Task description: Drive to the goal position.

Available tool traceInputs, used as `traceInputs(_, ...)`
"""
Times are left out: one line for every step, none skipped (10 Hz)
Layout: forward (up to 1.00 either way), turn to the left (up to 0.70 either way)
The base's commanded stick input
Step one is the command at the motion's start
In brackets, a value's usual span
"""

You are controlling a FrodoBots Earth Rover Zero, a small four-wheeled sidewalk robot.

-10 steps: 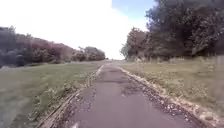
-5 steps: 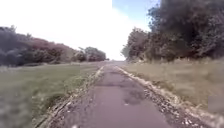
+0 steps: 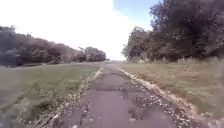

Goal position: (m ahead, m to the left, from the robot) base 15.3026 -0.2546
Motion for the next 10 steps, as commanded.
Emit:
traceInputs(0.85, 0.0)
traceInputs(0.85, 0.0)
traceInputs(0.85, 0.0)
traceInputs(0.85, 0.0)
traceInputs(0.85, 0.0)
traceInputs(0.85, 0.0)
traceInputs(0.85, 0.0)
traceInputs(0.85, 0.0)
traceInputs(0.85, -0.08)
traceInputs(0.85, -0.17)
